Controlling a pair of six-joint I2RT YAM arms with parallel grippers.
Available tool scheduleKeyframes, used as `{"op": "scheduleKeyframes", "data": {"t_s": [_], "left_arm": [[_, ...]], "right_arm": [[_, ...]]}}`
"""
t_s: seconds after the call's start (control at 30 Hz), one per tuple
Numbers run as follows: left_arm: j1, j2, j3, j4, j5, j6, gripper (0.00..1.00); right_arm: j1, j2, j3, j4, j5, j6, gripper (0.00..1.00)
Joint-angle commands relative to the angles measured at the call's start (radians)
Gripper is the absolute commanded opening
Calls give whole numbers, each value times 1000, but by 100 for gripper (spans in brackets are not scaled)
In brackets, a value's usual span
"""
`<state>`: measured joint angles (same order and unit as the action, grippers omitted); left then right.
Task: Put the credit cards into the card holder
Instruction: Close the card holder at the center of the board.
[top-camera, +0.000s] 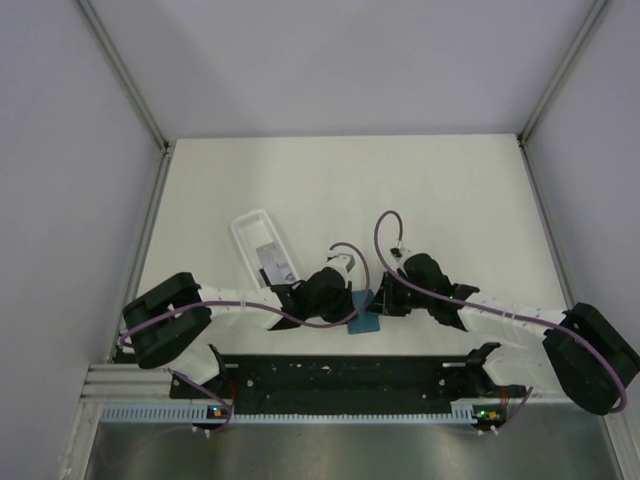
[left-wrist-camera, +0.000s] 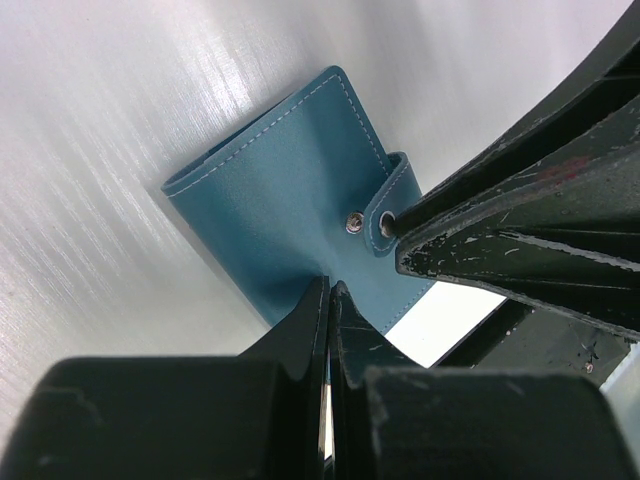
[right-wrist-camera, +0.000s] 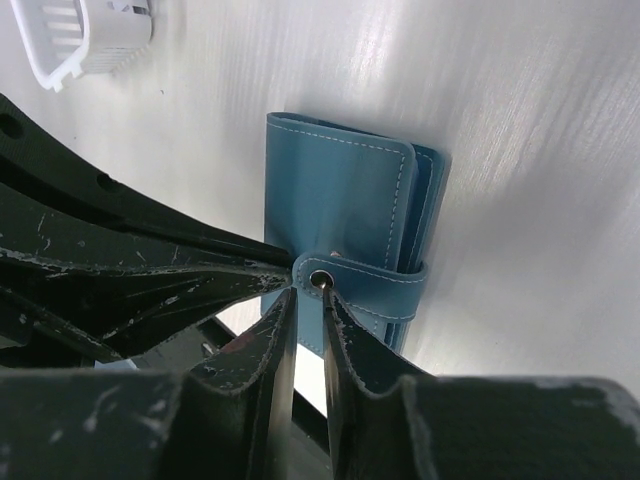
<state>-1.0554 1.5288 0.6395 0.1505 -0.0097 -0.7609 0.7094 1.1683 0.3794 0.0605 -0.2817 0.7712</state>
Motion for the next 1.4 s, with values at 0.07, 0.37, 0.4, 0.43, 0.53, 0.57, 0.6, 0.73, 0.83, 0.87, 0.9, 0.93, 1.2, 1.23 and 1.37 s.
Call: {"op": "scheduleKeyframes", "data": {"t_s": [0.07, 0.37, 0.4, 0.43, 0.53, 0.57, 0.6, 0.73, 0.83, 0.87, 0.9, 0.93, 1.2, 1.23, 1.37], "left_arm": [[2, 7, 12, -48, -46, 12, 0], [2, 10, 14, -51, -44, 15, 0], [3, 8, 14, -49, -44, 15, 0], [2, 5, 14, -49, -45, 14, 0], [2, 5, 12, -48, -47, 14, 0], [2, 7, 12, -48, -47, 12, 0], [2, 5, 12, -48, -47, 14, 0], [3, 7, 12, -48, -45, 14, 0], [3, 8, 11, -43, -44, 14, 0], [2, 10, 12, -43, -44, 15, 0], [3, 10, 12, -42, -42, 12, 0], [3, 11, 11, -40, -42, 14, 0], [2, 13, 15, -35, -38, 12, 0], [3, 13, 14, -34, -38, 14, 0], [2, 11, 12, -35, -38, 12, 0]], "right_arm": [[-8, 31, 18, 62, -22, 3, 17], [-8, 67, 44, 27, -17, -6, 17], [-8, 73, 46, 24, -17, -7, 17], [-8, 77, 47, 24, -17, -6, 17], [-8, 93, 56, 13, -10, -4, 17], [-10, 96, 59, 9, -8, -4, 17], [-8, 99, 62, 7, -7, -4, 17], [-8, 100, 76, -17, 10, -3, 17], [-8, 100, 93, -53, 33, -6, 17], [-7, 102, 99, -59, 41, -6, 17], [-7, 103, 102, -59, 44, -9, 17], [-7, 102, 107, -91, 49, -9, 17], [18, 142, 150, -162, 87, -16, 17], [22, 148, 153, -162, 88, -18, 17], [44, 182, 171, -163, 98, -15, 17]]}}
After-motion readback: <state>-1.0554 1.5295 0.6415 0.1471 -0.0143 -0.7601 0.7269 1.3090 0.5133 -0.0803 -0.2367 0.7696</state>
